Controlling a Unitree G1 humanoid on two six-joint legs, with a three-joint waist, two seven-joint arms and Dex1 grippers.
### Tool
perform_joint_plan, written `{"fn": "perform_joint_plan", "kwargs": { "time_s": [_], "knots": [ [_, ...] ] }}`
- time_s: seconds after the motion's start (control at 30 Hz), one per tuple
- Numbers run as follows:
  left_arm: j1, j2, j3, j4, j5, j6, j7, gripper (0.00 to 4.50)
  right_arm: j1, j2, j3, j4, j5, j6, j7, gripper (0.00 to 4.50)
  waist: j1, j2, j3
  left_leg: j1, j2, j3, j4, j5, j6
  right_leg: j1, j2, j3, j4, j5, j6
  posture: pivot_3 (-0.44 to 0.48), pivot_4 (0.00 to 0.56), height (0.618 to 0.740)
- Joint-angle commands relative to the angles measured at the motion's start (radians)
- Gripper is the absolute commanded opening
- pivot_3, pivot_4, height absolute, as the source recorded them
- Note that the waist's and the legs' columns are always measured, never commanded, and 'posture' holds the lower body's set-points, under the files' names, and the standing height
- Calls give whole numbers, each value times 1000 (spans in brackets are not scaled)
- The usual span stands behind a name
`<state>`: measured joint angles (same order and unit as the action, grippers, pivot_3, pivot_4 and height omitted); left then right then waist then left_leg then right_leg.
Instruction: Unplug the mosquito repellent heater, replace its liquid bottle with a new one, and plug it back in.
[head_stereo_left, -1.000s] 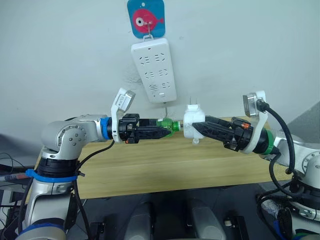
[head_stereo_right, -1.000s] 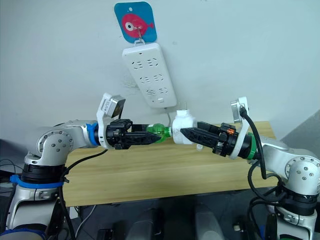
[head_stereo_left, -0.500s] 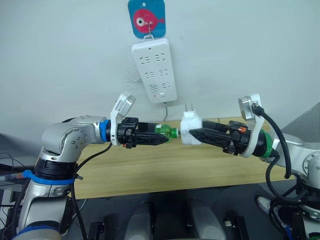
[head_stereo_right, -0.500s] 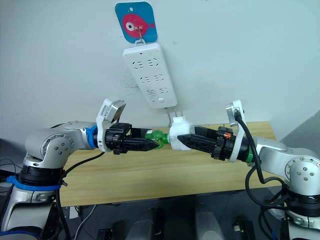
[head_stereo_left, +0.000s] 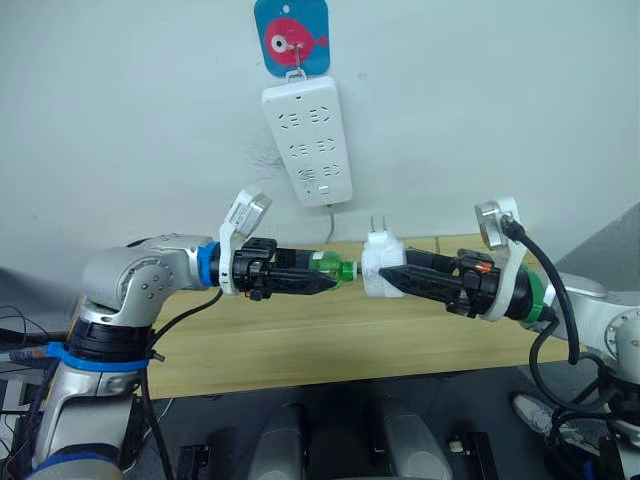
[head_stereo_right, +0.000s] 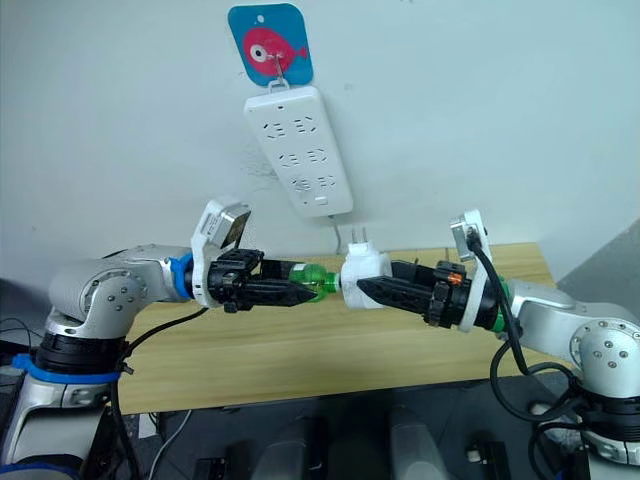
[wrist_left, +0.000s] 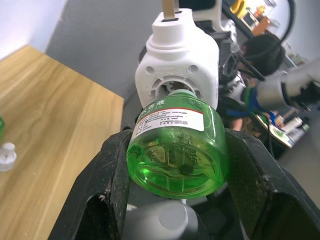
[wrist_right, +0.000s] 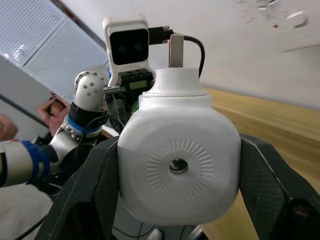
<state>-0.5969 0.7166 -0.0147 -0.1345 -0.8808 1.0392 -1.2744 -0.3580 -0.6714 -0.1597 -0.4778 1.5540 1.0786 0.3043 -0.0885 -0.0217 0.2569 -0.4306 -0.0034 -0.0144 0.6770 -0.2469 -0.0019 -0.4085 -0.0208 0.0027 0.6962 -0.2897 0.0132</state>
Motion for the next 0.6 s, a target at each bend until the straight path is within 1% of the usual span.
{"fn": "perform_joint_plan", "kwargs": {
  "time_s": [0.03,0.17,0.3,0.6],
  "knots": [
    [6,8,-2,-42,-32,0,-35,2383,9,-10,-18,-8,18,-33,-2,2923,1,0,0,0,0,0,0,0,0,0,0,0,0,0,0,-192,213,740],
    [12,-10,2,-32,-22,-12,-12,2383,11,-13,-21,-4,31,-38,-9,2923,1,0,0,0,0,0,1,0,0,0,0,0,0,0,0,-195,215,740],
    [16,-54,3,-18,4,-39,41,2383,11,-14,-12,-22,73,-47,-24,2923,1,0,0,0,0,0,1,0,0,0,0,0,0,0,0,-197,218,740],
    [14,-97,14,3,12,-53,88,2383,24,-34,1,-36,122,-63,-45,2923,1,0,0,0,0,0,1,0,0,0,0,0,0,0,0,-200,221,740]
  ]
}}
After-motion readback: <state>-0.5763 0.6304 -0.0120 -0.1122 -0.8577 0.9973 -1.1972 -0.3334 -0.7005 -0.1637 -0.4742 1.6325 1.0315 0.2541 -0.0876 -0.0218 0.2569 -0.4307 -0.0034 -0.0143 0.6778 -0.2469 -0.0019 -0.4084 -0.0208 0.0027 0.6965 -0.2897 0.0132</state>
